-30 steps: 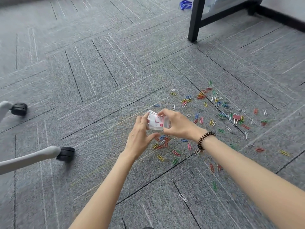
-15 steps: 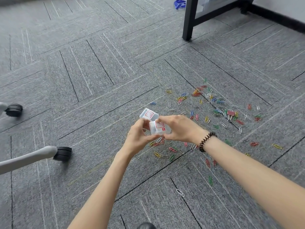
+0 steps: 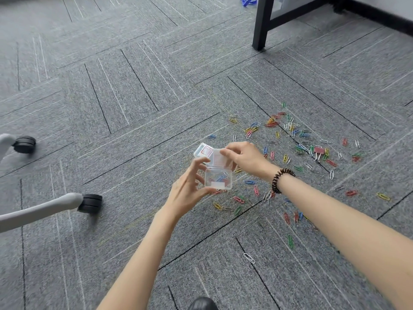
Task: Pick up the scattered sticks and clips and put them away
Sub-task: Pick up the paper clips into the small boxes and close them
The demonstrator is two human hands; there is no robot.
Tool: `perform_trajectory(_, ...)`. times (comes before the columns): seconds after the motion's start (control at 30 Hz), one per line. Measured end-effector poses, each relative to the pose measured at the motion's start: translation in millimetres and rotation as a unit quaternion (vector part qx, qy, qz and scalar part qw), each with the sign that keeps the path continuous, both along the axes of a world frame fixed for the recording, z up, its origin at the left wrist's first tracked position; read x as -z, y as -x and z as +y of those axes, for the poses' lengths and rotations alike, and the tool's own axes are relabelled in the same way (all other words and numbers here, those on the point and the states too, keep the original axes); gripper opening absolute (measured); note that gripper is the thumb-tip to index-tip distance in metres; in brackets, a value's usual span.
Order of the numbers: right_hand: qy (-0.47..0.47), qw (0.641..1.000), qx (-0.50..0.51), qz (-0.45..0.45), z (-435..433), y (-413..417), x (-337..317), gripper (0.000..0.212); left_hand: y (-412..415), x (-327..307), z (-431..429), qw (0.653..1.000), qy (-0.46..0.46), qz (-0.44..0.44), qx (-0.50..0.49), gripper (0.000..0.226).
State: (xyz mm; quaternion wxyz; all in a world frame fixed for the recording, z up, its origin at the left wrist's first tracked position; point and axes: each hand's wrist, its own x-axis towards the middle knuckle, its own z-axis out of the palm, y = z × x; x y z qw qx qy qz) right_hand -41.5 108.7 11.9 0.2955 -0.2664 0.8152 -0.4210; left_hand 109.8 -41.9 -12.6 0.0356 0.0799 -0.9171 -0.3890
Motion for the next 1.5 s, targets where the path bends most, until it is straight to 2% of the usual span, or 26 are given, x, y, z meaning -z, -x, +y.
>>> perform_trajectory(0.1,0.047,0.997,0.059,-0.035,-9.2,1.8,1.6,0.021,-7.4,0.9,-6.2,0.999,0.003,0.010,-0.037,0.073)
perform_trajectory(0.17,0.048,0.996,0.078,-0.008,-12.4,1.2,5.3,0.019,-15.0,1.9,-16.4,0.996,-0.022,0.014,-0.088,0.074)
perform_trajectory(0.23,-0.039,0.993,0.061,0.092,-10.6,-1.9,15.0,0.019,-23.7,4.3,-25.8,0.991,-0.020,0.012,-0.132,0.074)
perform_trajectory(0.3,-0.139,0.976,0.020,0.168,-5.7,-8.8,25.4,0.020,-30.8,9.5,-31.5,0.987,0.008,0.001,-0.159,0.074)
perform_trajectory(0.4,-0.198,0.956,-0.041,0.211,0.8,-26.4,35.9,0.041,-35.9,21.6,-32.1,0.978,0.054,-0.026,-0.199,0.074)
perform_trajectory(0.47,-0.181,0.955,-0.062,0.225,3.3,-40.8,39.1,0.056,-34.4,30.0,-29.7,0.971,0.075,-0.043,-0.222,0.072)
perform_trajectory(0.53,-0.164,0.951,-0.079,0.251,4.1,-54.7,44.0,0.059,-28.3,35.3,-27.5,0.967,0.089,-0.043,-0.233,0.067)
perform_trajectory(0.63,-0.153,0.941,-0.079,0.291,2.2,-62.0,50.5,0.053,-18.0,35.9,-28.9,0.970,0.102,-0.053,-0.214,0.066)
perform_trajectory(0.77,-0.134,0.943,-0.087,0.290,-3.8,-50.3,48.2,0.048,-20.8,29.7,-32.5,0.976,0.068,-0.051,-0.198,0.059)
perform_trajectory(0.9,-0.134,0.943,-0.119,0.281,-15.1,-33.8,44.8,0.048,-32.0,22.0,-27.5,0.974,0.082,0.004,-0.209,0.033)
perform_trajectory(1.0,-0.148,0.926,-0.166,0.306,-16.8,-27.6,46.6,0.043,-44.6,19.7,-21.2,0.985,0.093,0.007,-0.148,0.014)
perform_trajectory(1.13,-0.125,0.907,-0.194,0.354,-3.7,-37.7,48.8,0.038,-59.6,22.3,-17.5,0.992,0.085,-0.073,-0.060,0.015)
perform_trajectory(1.27,-0.087,0.901,-0.207,0.372,11.5,-55.0,50.6,0.036,-61.3,23.3,-17.9,0.989,0.095,-0.109,-0.042,0.013)
perform_trajectory(1.4,-0.087,0.901,-0.208,0.370,21.1,-66.3,51.6,0.046,-54.9,21.1,-19.9,0.984,0.122,-0.125,-0.026,0.014)
perform_trajectory(1.5,-0.093,0.918,-0.163,0.350,23.9,-71.6,53.3,0.059,-50.7,20.3,-20.9,0.981,0.131,-0.141,-0.019,0.015)
